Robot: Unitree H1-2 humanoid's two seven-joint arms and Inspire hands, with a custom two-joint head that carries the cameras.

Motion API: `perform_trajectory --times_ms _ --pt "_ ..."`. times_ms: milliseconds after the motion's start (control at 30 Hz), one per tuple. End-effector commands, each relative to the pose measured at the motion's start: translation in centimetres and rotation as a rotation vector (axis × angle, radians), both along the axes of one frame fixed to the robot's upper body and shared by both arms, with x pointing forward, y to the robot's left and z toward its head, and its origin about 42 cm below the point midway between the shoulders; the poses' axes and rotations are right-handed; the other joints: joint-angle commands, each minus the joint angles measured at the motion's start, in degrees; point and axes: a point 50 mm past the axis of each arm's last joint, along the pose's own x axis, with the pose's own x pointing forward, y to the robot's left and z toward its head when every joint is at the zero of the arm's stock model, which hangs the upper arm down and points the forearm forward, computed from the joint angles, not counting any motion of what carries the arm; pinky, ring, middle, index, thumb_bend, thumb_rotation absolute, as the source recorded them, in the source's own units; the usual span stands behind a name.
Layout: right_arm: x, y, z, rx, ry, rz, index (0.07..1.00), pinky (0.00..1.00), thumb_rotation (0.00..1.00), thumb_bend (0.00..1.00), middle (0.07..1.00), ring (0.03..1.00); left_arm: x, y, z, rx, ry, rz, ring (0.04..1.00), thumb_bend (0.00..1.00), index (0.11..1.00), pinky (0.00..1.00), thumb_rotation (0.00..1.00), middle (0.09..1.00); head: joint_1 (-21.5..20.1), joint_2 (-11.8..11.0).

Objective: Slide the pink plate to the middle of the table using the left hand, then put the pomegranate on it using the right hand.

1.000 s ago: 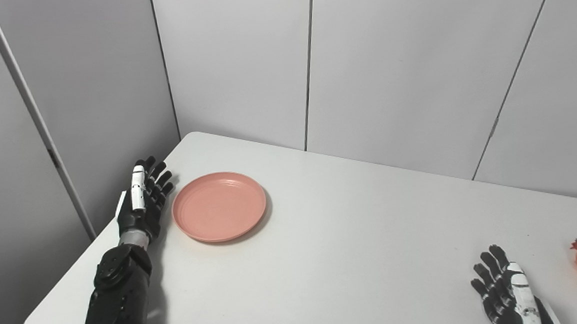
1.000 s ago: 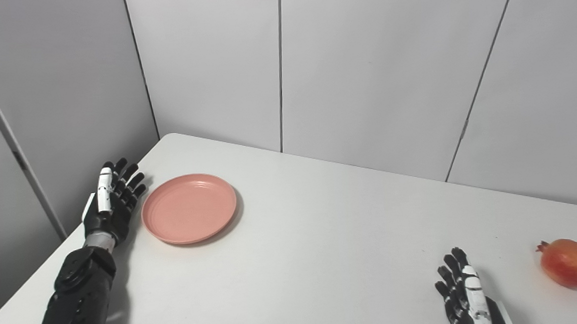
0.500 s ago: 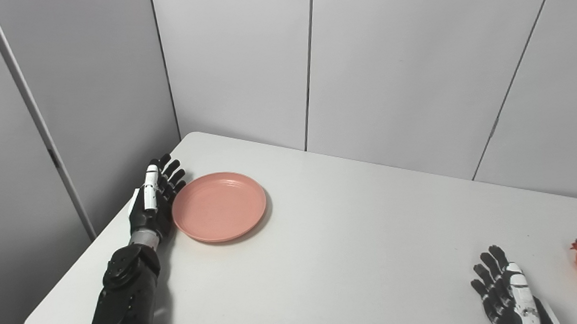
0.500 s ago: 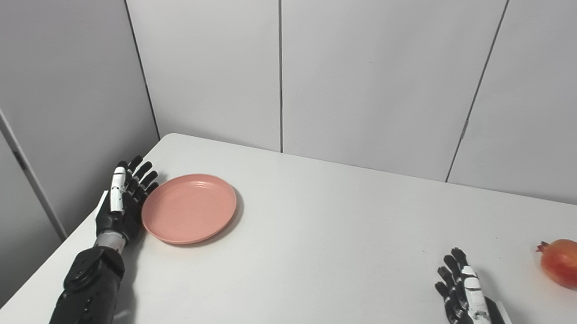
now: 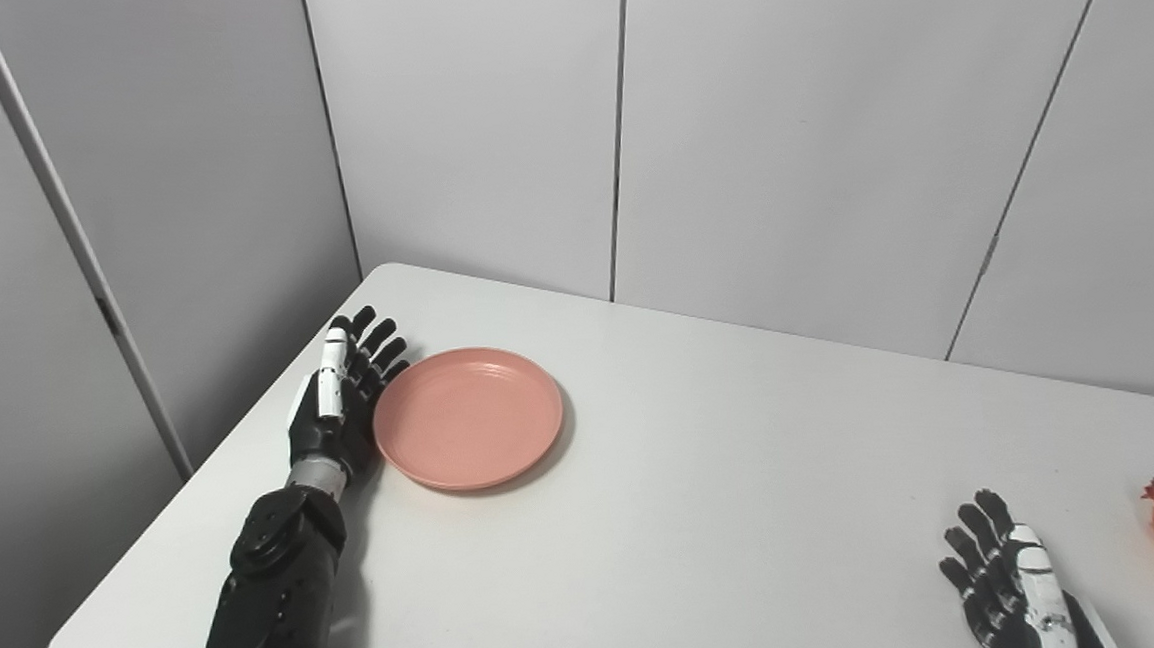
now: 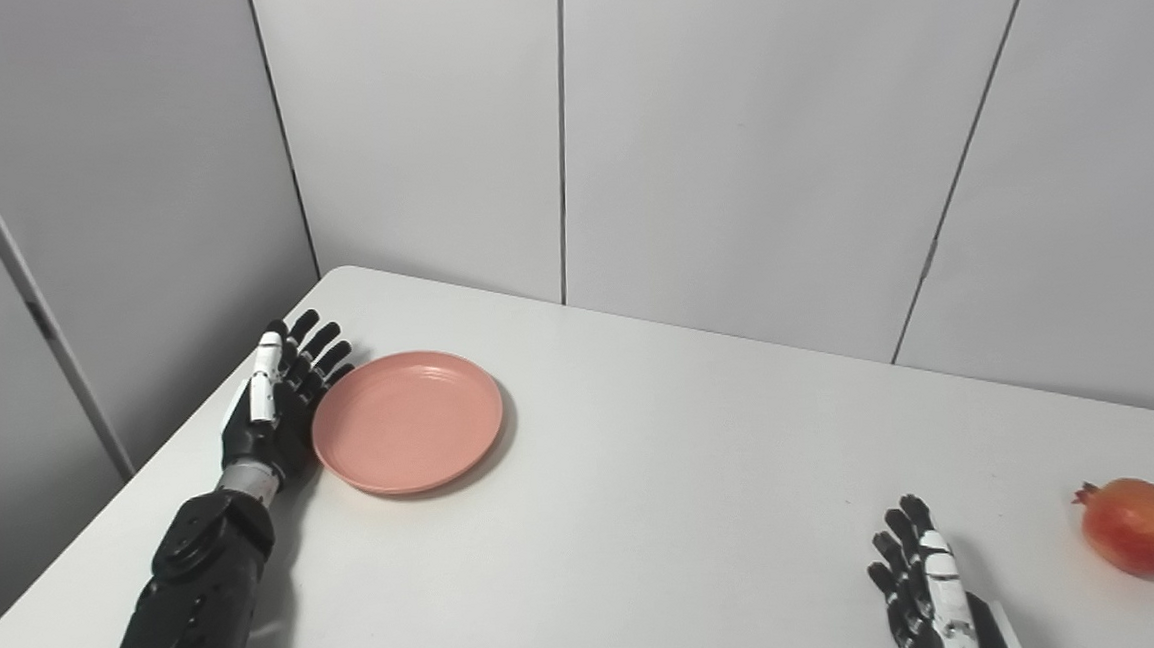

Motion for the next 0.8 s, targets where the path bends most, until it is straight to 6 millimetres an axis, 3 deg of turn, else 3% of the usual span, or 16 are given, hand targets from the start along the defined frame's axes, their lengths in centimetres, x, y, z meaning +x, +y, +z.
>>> perform_trajectory --times_ms 0,767 --pt "0.9 0.3 1.9 0.006 -0.091 0.006 1.0 1.0 1.0 0.15 1.0 1.0 0.4 -0.4 0.7 0.014 0.011 -0.005 0.902 0.38 0.898 0.89 1.0 0.906 -0.19 0.21" --pt "1.0 0.8 1.6 0.008 -0.101 0.018 1.0 1.0 1.0 0.24 1.0 1.0 0.6 -7.9 0.8 -0.057 0.052 -0.233 0.908 0.38 0.916 0.92 1.0 0.92 -3.8 2.39"
